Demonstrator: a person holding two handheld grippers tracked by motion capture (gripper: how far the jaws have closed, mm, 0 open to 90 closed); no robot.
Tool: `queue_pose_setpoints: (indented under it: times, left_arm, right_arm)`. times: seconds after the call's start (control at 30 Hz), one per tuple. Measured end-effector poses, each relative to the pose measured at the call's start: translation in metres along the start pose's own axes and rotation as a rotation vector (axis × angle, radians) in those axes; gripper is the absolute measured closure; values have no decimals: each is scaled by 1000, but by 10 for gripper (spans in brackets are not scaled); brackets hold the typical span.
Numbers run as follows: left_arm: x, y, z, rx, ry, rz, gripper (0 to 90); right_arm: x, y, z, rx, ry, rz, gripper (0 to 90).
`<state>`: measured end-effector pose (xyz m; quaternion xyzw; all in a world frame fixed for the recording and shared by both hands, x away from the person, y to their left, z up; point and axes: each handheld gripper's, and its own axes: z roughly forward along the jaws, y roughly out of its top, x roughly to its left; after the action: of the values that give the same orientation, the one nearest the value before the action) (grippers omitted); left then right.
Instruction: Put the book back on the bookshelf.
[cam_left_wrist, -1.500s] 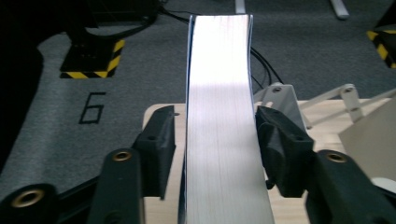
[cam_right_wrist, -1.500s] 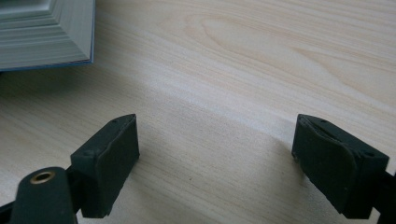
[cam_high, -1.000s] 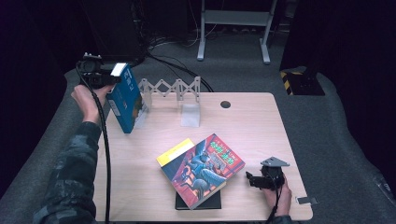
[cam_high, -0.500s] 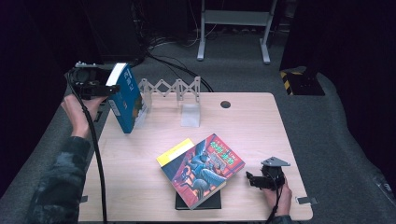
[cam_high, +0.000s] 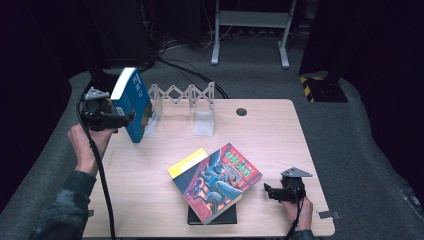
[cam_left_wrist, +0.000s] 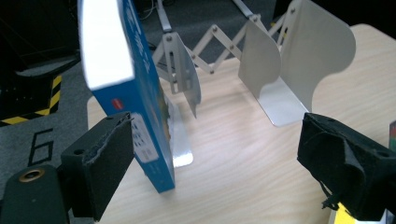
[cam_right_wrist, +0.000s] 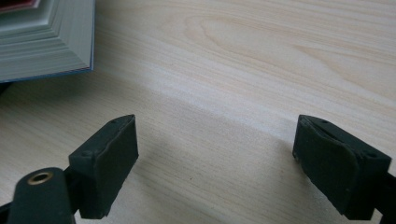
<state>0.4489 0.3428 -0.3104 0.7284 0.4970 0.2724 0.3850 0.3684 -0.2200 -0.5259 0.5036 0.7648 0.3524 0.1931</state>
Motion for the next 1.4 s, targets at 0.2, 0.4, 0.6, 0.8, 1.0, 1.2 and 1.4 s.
queue_pose_setpoints:
  times: [0.2,0.4,0.6,0.8,1.0,1.2,1.4]
  left_arm:
    - [-12,-21,10,33,-12,28,109]
    - [-20,-38,20,55,-41,25,106]
    - [-25,-52,29,80,-67,19,105]
    - [-33,-67,43,102,-93,3,105]
    - [-40,-81,54,112,-109,-4,103]
    - [-47,-88,63,137,-139,-1,102]
    - [-57,-95,73,153,-151,5,96]
  right_arm:
    - [0,2,-1,-10,67,49,79]
    - [12,10,-9,-25,138,47,78]
    - [23,19,-22,-61,178,36,74]
    - [42,32,-31,-76,232,21,76]
    - [56,38,-25,-59,242,-6,83]
    - [59,41,-20,-36,252,-11,72]
    - [60,44,-19,-18,245,-33,66]
